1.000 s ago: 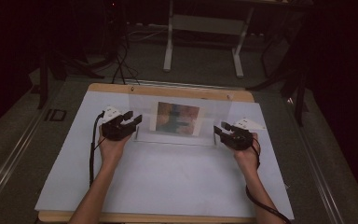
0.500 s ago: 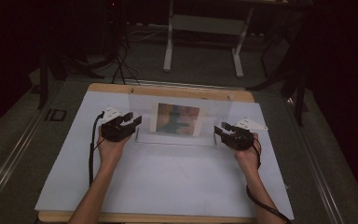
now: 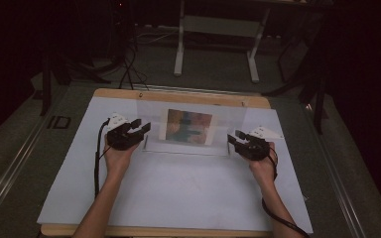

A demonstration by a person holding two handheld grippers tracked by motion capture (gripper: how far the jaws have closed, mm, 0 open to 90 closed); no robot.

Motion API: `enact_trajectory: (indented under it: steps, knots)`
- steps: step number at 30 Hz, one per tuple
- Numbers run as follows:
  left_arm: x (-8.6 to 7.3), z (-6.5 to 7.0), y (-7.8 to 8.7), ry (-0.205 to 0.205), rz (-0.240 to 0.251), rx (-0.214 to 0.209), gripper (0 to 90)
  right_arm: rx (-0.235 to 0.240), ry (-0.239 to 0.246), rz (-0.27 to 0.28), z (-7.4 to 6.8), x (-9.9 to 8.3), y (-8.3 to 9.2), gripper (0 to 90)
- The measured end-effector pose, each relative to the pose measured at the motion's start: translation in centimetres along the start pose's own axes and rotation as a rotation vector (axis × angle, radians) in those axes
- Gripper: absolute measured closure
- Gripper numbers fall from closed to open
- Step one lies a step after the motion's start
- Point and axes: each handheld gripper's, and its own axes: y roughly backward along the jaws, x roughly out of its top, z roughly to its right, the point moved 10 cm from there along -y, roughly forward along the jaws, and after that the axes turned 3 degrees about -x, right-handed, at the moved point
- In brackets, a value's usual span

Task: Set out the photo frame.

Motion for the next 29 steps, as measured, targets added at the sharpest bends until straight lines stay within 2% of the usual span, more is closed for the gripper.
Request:
enact_trajectory:
  steps: [3, 6, 9, 13, 22, 28, 29]
  knots:
    - [0.0, 0.0, 0.0, 0.019, 0.009, -0.011, 53.7, 0.002, 0.009, -0.002, 0.0, 0.0, 0.0, 57.1]
    - [0.0, 0.0, 0.1, 0.018, 0.008, -0.020, 53.2, 0.006, 0.013, -0.004, 0.1, 0.0, 0.0, 56.9]
    - [0.1, -0.4, 0.4, 0.015, 0.005, -0.004, 52.6, 0.004, 0.030, -0.013, 0.2, -0.1, 0.3, 56.0]
    - [0.3, -1.0, 1.2, 0.038, 0.019, 0.007, 52.6, 0.010, 0.033, -0.009, 0.4, 0.1, 0.9, 54.5]
    - [0.7, -2.6, 3.0, 0.070, 0.038, 0.042, 53.1, 0.003, 0.014, -0.002, 2.2, -0.2, 2.6, 56.2]
    - [0.3, -4.0, 3.5, 0.096, 0.014, 0.088, 53.2, -0.036, -0.013, -0.029, 3.7, -0.9, 2.9, 56.2]
    - [0.2, -4.4, 3.6, 0.097, 0.014, 0.104, 53.2, -0.056, -0.035, -0.051, 4.5, -1.3, 2.8, 54.4]
